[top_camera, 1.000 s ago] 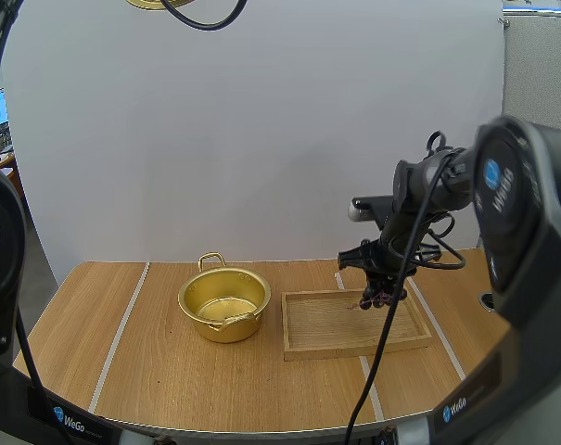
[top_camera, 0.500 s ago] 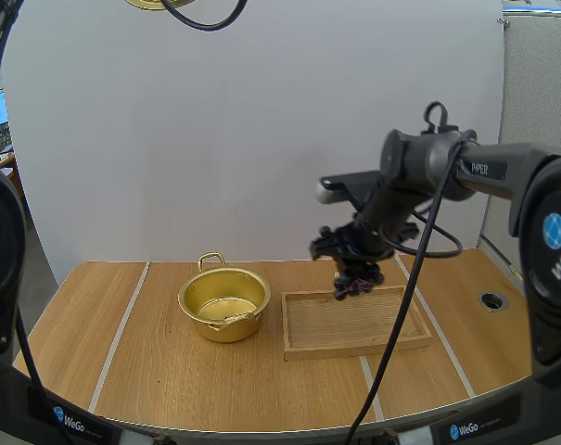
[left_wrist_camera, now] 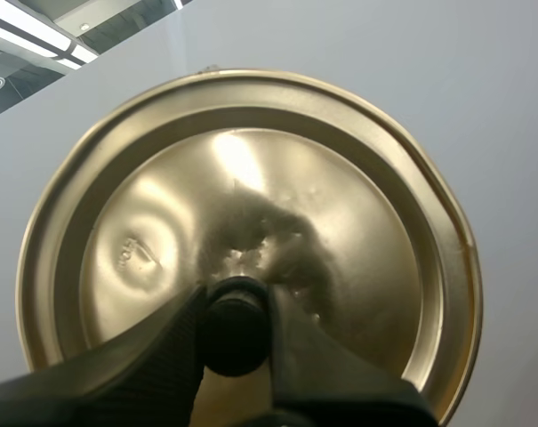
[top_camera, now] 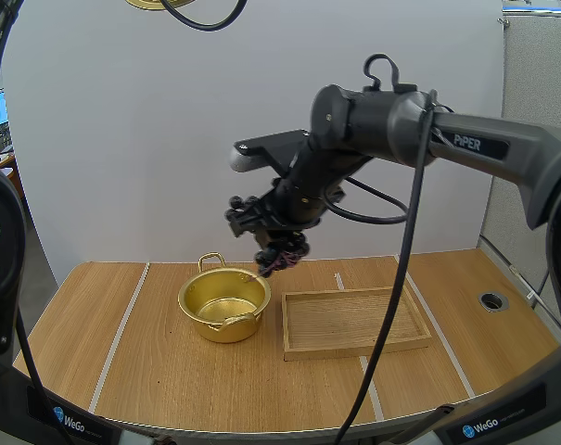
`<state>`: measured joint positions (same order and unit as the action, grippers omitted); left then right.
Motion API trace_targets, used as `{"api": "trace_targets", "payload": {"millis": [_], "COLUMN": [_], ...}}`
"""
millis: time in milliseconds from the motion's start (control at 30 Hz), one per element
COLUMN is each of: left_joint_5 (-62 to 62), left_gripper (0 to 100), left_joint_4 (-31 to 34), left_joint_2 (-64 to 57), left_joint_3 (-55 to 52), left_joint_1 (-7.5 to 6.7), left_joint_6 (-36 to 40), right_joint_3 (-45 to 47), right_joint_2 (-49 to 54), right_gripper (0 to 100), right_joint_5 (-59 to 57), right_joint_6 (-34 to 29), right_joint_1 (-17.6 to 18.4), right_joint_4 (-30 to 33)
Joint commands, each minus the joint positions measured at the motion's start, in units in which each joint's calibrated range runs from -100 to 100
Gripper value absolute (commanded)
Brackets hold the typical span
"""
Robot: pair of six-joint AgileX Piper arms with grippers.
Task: Open the pot, put the grape inside, and close it
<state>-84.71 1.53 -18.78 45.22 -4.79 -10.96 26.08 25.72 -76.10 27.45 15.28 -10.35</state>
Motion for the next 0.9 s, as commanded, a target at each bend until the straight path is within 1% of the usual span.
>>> {"api": "trace_targets", "payload": {"millis": [0, 133, 367, 667, 867], "left_joint_5": [1.98, 1.98, 1.98, 1.98, 1.98], "left_gripper": [0, 0, 0, 0, 0], "left_joint_4": [0.51, 0.51, 0.51, 0.51, 0.51], "left_joint_2": [-0.51, -0.51, -0.51, -0.51, -0.51], "left_joint_3": [0.4, 0.4, 0.4, 0.4, 0.4], "left_joint_1": [-0.14, -0.14, -0.14, -0.14, -0.14], "left_joint_6": [0.25, 0.25, 0.25, 0.25, 0.25], "right_joint_3": [-4.15, -7.74, -11.86, -12.44, -12.6], "right_joint_2": [-3.45, -8.89, -19.23, -27.92, -31.82], "right_gripper": [0, 0, 0, 0, 0], "right_joint_5": [0.85, 0.85, 0.85, 1.54, 2.74], "right_joint_6": [-0.3, -0.3, -0.07, 1.49, 2.76], "right_joint_1": [1.43, 2.39, 2.51, 2.51, 2.51], "right_joint_4": [-0.45, -0.61, -0.6, -0.6, -1.94]}}
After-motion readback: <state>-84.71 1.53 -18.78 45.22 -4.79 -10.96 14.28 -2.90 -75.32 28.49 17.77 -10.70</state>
